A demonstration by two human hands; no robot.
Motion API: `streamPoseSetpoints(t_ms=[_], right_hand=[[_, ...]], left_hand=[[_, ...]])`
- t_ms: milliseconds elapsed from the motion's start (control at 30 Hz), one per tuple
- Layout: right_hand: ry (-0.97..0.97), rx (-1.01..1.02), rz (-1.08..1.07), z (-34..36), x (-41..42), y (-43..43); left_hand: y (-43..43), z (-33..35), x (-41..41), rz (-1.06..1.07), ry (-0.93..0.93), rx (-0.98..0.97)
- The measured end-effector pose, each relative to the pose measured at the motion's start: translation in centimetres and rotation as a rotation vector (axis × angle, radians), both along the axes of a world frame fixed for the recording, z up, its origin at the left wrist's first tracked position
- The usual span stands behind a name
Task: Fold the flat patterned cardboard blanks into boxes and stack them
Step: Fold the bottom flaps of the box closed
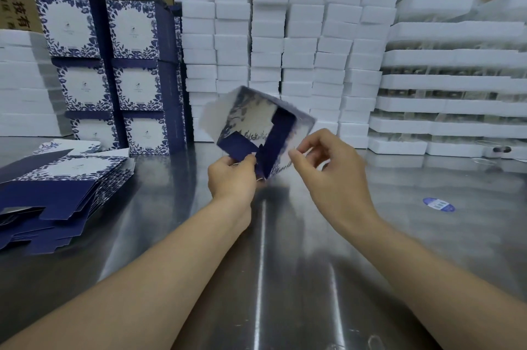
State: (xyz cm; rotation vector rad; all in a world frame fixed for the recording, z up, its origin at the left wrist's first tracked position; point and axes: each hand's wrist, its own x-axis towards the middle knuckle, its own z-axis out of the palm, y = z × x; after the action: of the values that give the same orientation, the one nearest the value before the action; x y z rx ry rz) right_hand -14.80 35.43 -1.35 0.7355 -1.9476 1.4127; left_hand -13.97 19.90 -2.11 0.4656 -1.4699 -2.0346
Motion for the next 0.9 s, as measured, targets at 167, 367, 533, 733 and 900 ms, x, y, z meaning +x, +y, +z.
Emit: streamPoseSetpoints(t_ms=[167, 367, 533, 733, 900], right_hand=[[-0.267, 0.239, -0.033, -1.1, 0.3, -0.6], [-0.511, -0.018, -0.042, -0.2, -0.4, -0.3], [-0.737, -0.124, 0.114, -0.1, 0.3, -0.7], [-0.744, -0.273, 0.235, 0.6, 0.5, -0.7], [-0.716, -0.363, 0.182, 0.7, 0.5, -0.8]], left_hand=[[0.9, 0.5, 0.5, -0.287, 0.044, 0.292], [1.4, 0.3, 0.3, -0.338, 0.043, 0.303], [1.7, 0.2, 0.5, -0.383, 0.042, 0.293], [1.7, 0.3, 0.6, -0.441, 0.018, 0.225], [1.8, 0.4, 0.8, -0.477, -0.055, 0.154]])
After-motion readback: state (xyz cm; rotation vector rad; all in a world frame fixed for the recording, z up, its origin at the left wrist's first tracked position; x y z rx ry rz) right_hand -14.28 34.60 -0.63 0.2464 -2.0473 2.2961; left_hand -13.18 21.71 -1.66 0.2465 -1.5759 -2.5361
